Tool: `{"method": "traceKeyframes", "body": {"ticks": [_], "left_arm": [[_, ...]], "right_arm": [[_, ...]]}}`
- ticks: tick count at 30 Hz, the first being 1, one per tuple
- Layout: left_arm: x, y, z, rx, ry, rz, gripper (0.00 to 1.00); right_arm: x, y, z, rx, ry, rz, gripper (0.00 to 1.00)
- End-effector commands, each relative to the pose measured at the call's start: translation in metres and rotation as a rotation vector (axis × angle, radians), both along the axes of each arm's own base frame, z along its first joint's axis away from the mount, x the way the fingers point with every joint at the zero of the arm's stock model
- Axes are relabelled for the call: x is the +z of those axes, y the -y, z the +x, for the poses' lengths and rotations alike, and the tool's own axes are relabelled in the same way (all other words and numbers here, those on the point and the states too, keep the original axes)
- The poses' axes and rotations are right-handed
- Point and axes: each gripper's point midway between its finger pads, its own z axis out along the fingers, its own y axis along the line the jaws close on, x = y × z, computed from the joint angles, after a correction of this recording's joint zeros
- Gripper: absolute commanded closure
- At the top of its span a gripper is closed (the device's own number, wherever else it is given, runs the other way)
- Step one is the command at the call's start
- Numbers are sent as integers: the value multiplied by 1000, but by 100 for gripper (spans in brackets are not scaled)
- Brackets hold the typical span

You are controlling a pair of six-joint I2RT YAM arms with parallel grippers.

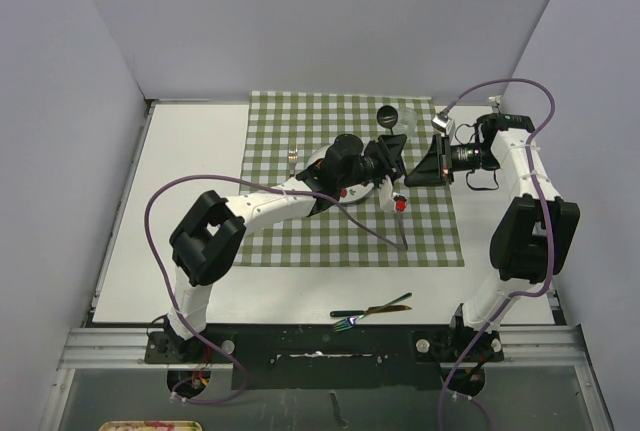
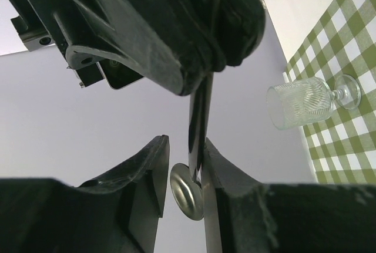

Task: Set the dinner table for one person
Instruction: Place the spoon on the napkin.

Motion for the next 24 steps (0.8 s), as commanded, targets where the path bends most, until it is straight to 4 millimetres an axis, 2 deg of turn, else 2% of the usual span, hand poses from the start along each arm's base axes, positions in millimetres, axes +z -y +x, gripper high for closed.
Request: {"method": "traceKeyframes", "body": {"ticks": [1, 4, 5, 7, 8, 10, 17, 24], "left_arm": [[49, 2, -1, -5, 85, -110, 73], [47, 0, 0, 3, 88, -106, 67], [46, 0, 1, 7, 87, -102, 61], [45, -2, 3, 26, 84, -101, 34], [45, -4, 4, 29, 80, -103, 26], [46, -5, 4, 35, 74, -103, 19], [39, -15, 4, 48, 63, -88, 14], [47, -33, 11, 90, 54, -106, 13]], "right_arm": [[19, -6, 2, 14, 62, 52, 100], [22, -6, 2, 15, 69, 61, 100], [22, -6, 2, 13, 72, 61, 100], [23, -6, 2, 14, 75, 66, 100], [23, -6, 2, 12, 76, 67, 100], [24, -5, 2, 8, 77, 73, 100], [32, -1, 2, -8, 96, 94, 100], [37, 9, 1, -39, 103, 98, 100]]}}
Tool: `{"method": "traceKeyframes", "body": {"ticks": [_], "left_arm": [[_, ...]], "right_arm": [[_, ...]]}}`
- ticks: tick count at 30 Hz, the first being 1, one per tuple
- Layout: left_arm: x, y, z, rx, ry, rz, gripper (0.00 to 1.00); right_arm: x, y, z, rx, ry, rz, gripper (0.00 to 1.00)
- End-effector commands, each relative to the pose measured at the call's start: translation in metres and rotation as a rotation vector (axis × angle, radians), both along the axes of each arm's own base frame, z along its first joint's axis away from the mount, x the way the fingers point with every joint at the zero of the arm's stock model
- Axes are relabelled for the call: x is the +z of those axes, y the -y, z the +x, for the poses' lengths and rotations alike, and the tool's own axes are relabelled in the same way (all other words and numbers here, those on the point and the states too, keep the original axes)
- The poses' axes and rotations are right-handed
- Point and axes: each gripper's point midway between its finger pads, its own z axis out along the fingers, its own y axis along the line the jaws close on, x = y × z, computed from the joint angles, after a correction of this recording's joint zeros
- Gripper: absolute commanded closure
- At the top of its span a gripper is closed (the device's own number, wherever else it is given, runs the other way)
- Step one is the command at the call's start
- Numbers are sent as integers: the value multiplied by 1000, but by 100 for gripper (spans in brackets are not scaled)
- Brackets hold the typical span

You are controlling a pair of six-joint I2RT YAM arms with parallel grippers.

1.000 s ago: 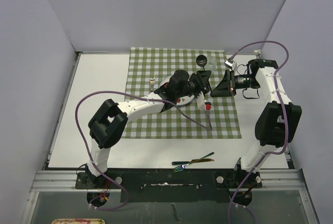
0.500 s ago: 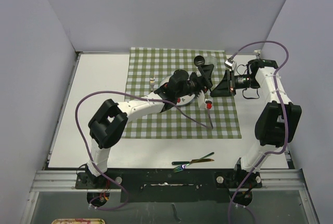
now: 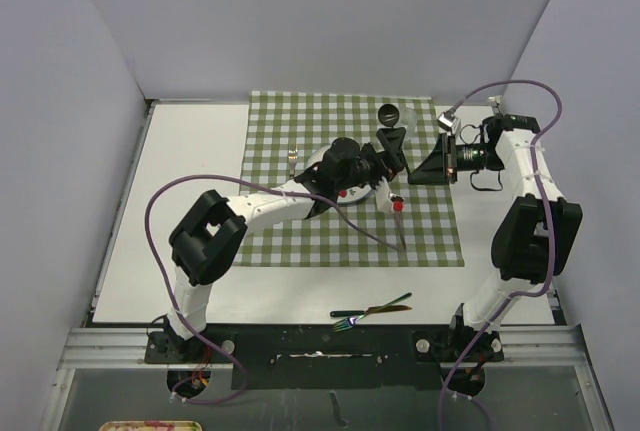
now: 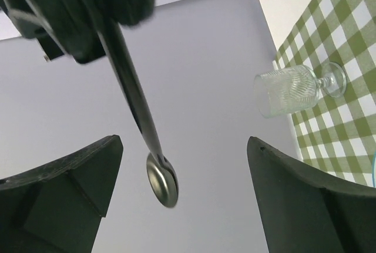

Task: Set the dinner table for one person
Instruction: Place the spoon on the napkin.

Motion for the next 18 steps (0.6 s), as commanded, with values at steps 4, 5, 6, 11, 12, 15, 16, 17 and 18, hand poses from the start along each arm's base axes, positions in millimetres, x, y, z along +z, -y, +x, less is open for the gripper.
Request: {"method": "traceKeyframes", "body": {"ticks": [4, 5, 6, 11, 12, 15, 16, 17, 18], "left_arm": [[66, -44, 17, 121, 19, -125, 13], [67, -51, 20, 147, 1, -132, 13], [70, -59, 23, 174, -21, -136, 13], [72, -109, 42, 332, -153, -168, 15], [72, -121, 46, 376, -193, -177, 15], [69, -160, 60, 522, -349, -223, 17], [67, -173, 64, 571, -404, -237, 17], [66, -185, 67, 619, -452, -260, 18], [64, -196, 68, 661, -510, -289, 18]], "right_arm": [[25, 8, -2, -31, 78, 53, 100], [23, 10, -3, -35, 73, 54, 100], [21, 11, -3, -38, 68, 56, 100], [11, 18, -10, -33, 62, 73, 100], [8, 19, -11, -35, 57, 82, 100], [2, 23, -11, -66, 38, 133, 100], [1, 27, -10, -87, 28, 158, 100], [1, 29, -9, -104, 32, 185, 100], [-1, 32, -8, -123, 26, 213, 100]]}}
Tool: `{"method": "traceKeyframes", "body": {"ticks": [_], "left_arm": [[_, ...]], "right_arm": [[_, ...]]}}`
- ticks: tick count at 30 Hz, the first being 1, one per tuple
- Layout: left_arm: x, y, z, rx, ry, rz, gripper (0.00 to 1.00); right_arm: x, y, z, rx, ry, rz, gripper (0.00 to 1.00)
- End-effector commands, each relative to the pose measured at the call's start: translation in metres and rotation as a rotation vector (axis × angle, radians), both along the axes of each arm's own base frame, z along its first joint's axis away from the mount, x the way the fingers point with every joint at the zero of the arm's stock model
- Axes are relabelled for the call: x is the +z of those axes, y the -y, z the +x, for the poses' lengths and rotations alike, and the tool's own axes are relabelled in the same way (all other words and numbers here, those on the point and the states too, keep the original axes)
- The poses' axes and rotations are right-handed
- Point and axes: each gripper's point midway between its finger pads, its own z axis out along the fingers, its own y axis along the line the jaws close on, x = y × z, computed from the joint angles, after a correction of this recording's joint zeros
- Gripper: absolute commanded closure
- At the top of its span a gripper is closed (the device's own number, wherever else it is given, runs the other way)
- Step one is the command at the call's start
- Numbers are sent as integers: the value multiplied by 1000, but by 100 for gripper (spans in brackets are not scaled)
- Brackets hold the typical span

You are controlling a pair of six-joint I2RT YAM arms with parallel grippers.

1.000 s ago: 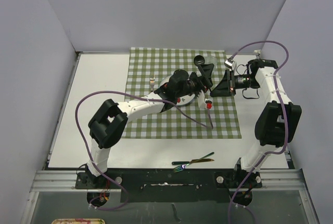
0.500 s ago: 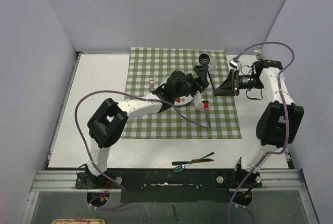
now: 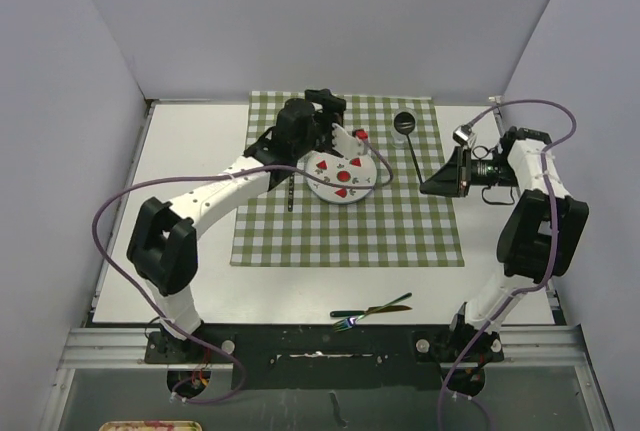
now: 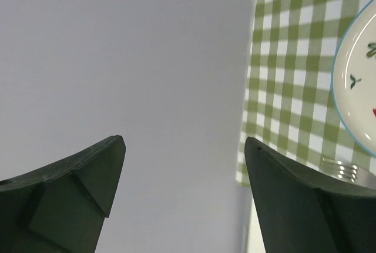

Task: Set the dinner table for one person
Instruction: Place the spoon on the napkin.

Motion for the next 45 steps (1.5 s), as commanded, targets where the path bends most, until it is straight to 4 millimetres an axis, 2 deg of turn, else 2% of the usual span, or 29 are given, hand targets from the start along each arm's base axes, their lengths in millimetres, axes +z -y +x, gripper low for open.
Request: {"method": "traceKeyframes", "body": {"ticks": [1, 7, 10, 14, 20, 24, 36, 45], "left_arm": [[35, -67, 6, 267, -203, -202, 18], [43, -106, -3, 369, -263, -293, 18], [48, -123, -9, 422, -321, -365, 18], [44, -146, -14, 517, -447, -465, 18], [24, -172, -24, 588, -546, -547, 18], [12, -187, -27, 618, -568, -576, 18], [12, -215, -24, 680, -619, -697, 18], [0, -211, -17, 687, -668, -707, 19]], "right_arm": [[9, 9, 7, -90, 34, 163, 100], [7, 25, 20, -214, 66, 269, 100], [7, 25, 22, -241, 83, 302, 100], [7, 25, 26, -268, 95, 334, 100], [-20, 27, 30, -263, 13, 330, 100], [-40, 27, 26, -240, -56, 310, 100], [-95, 13, 19, -188, -211, 316, 100], [-101, -4, 25, -136, -214, 317, 100]]}}
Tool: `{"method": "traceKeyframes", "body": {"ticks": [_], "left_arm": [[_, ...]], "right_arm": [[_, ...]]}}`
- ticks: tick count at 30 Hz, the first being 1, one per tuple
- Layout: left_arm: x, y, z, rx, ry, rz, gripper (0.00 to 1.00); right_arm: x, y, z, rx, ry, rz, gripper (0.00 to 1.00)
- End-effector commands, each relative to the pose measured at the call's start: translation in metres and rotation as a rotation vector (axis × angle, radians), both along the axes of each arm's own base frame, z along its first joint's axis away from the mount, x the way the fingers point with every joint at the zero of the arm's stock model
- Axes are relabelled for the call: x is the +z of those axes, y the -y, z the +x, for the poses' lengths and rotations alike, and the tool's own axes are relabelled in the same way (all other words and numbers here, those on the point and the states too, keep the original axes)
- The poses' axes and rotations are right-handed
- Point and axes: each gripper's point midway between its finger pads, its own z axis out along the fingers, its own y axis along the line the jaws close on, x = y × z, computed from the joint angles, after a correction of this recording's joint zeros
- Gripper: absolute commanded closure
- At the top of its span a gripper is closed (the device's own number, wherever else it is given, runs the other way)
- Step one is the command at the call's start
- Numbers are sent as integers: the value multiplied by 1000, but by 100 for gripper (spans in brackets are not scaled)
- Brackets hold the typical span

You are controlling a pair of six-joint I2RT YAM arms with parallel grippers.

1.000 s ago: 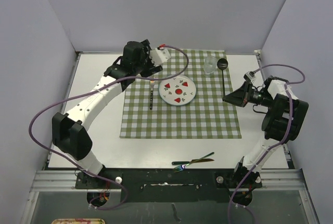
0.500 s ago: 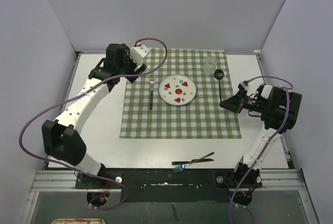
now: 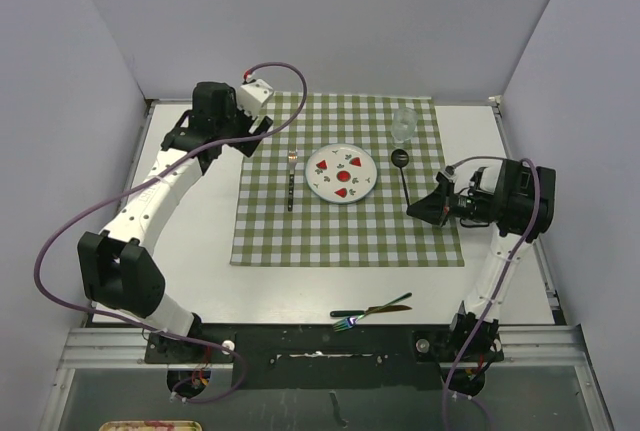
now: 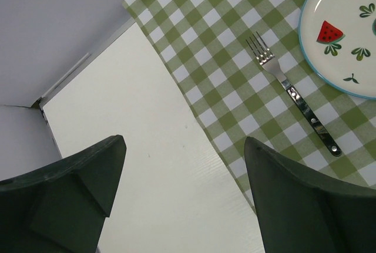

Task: Set the dinner table for one person
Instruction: Place the spoon on the napkin.

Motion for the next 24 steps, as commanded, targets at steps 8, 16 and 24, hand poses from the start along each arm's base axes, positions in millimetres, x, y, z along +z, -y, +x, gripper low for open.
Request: {"method": "traceKeyframes", "body": {"ticks": [8, 16, 24], "left_arm": [[22, 13, 6, -27, 33, -63, 19], [11, 18, 9, -42, 11, -53, 19], [3, 24, 14, -60, -11, -57, 19]], "right_arm": [[0, -10, 24, -7, 44, 23, 100], [-2, -12, 37, -6, 86, 22, 100], [-9, -14, 40, 28, 74, 12, 100]]}}
